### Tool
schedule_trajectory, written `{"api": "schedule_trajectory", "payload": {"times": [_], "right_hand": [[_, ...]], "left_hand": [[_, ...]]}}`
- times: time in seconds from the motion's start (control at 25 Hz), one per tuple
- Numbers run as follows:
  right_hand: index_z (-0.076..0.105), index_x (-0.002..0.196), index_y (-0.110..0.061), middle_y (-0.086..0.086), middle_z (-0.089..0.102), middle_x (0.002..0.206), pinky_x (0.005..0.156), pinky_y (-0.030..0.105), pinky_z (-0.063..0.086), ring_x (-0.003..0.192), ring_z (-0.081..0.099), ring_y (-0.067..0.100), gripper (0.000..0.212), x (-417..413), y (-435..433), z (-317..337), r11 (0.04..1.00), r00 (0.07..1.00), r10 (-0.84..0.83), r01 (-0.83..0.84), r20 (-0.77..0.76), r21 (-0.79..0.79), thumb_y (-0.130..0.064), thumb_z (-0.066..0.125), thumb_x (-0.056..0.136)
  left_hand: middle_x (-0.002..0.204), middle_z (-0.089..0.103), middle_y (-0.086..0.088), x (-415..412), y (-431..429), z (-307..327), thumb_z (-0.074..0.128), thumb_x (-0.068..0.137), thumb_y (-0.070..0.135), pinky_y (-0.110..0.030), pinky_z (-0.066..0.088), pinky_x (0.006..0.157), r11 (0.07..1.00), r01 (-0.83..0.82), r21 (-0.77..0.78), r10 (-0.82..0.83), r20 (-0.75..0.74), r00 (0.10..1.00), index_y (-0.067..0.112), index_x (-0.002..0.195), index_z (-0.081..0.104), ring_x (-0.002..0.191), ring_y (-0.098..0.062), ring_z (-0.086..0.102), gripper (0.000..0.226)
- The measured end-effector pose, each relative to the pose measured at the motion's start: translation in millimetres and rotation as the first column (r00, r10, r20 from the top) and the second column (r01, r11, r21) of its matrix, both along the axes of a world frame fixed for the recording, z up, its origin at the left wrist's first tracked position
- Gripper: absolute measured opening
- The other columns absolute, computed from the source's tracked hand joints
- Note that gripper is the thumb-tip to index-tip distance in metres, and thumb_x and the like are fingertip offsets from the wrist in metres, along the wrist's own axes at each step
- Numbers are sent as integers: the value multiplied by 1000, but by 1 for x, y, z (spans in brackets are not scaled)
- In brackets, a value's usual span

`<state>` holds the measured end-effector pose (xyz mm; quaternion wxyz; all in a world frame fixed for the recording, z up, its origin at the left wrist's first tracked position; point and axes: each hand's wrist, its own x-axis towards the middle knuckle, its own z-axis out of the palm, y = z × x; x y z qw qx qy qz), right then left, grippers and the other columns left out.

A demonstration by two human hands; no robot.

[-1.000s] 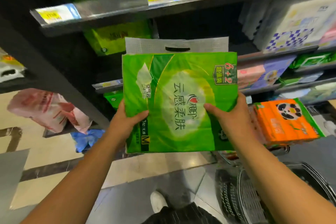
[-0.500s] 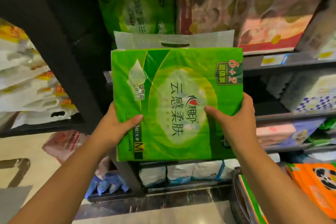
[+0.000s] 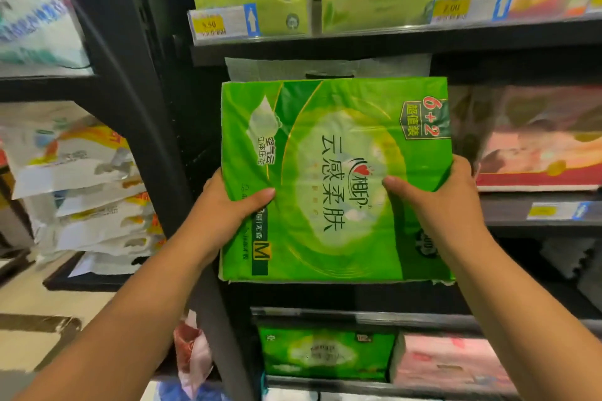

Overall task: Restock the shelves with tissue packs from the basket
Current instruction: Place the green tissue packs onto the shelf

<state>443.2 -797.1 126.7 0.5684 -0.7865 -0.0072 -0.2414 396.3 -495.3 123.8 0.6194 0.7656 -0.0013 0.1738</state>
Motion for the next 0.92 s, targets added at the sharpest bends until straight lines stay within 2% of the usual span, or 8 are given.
{"api": "schedule_trajectory", "payload": {"times": [0.12, 0.28, 0.4, 0.48, 0.6, 0.68, 0.76, 0.92], "right_hand": [[44, 120, -25, 5, 58, 118, 94, 52, 48, 111, 56, 29, 103, 25, 5, 16, 999, 999, 44, -45, -10, -18, -76, 71, 35], [44, 124, -21, 8, 57, 120, 94, 53, 47, 113, 54, 32, 107, 54, 13, 24, 996, 996, 84, -85, -14, -31, -75, 71, 36], [45, 126, -20, 11, 57, 121, 95, 53, 47, 114, 54, 34, 109, 70, 22, 32, 994, 996, 90, -91, -16, -55, -74, 67, 34], [46, 127, -20, 11, 58, 121, 95, 52, 47, 113, 54, 35, 109, 81, 27, 38, 990, 993, 113, -115, -34, -86, -72, 66, 34], [49, 126, -22, 9, 60, 118, 93, 51, 49, 111, 56, 34, 105, 98, 31, 49, 977, 984, 168, -175, -59, -126, -72, 72, 36], [46, 126, -21, 11, 58, 122, 95, 51, 48, 115, 53, 35, 94, 106, 33, 54, 973, 979, 187, -196, -80, -124, -61, 81, 50], [42, 127, -16, 13, 54, 127, 96, 53, 46, 118, 51, 37, 86, 115, 33, 57, 971, 976, 190, -203, -108, -125, -50, 84, 61], [41, 126, -12, 13, 53, 128, 95, 53, 47, 118, 51, 37, 82, 126, 31, 67, 960, 957, 240, -259, -163, -110, -46, 84, 66]], "left_hand": [[115, 70, 3, 16, -4, 12, 86, 49, 52, -49, 50, 96, 998, -19, -62, 20, 16, 1000, 29, 123, 54, 105, -18, 67, 84], [116, 69, 3, 30, -3, 23, 88, 48, 55, -49, 50, 95, 995, -76, -66, 78, 18, 997, 24, 129, 51, 106, -19, 67, 94], [116, 69, 1, 40, -1, 30, 87, 52, 51, -47, 52, 93, 991, -108, -75, 108, -4, 994, 21, 129, 51, 104, -19, 68, 90], [113, 70, -1, 44, 1, 35, 88, 58, 44, -46, 54, 89, 987, -133, -91, 132, -18, 991, 19, 128, 52, 101, -20, 69, 82], [107, 72, -1, 51, 3, 41, 78, 73, 28, -39, 56, 81, 977, -177, -116, 177, -12, 984, 18, 121, 56, 94, -18, 71, 54], [102, 73, 1, 55, 4, 48, 74, 80, 20, -34, 56, 75, 971, -212, -108, 213, 6, 977, 19, 115, 58, 89, -15, 72, 39], [101, 73, 2, 59, 6, 53, 72, 83, 18, -31, 55, 72, 973, -216, -84, 218, 17, 976, 20, 114, 60, 88, -14, 72, 34], [96, 73, 4, 66, 5, 61, 69, 86, 15, -23, 55, 64, 970, -240, -43, 241, 13, 970, 21, 108, 62, 81, -9, 72, 24]]}}
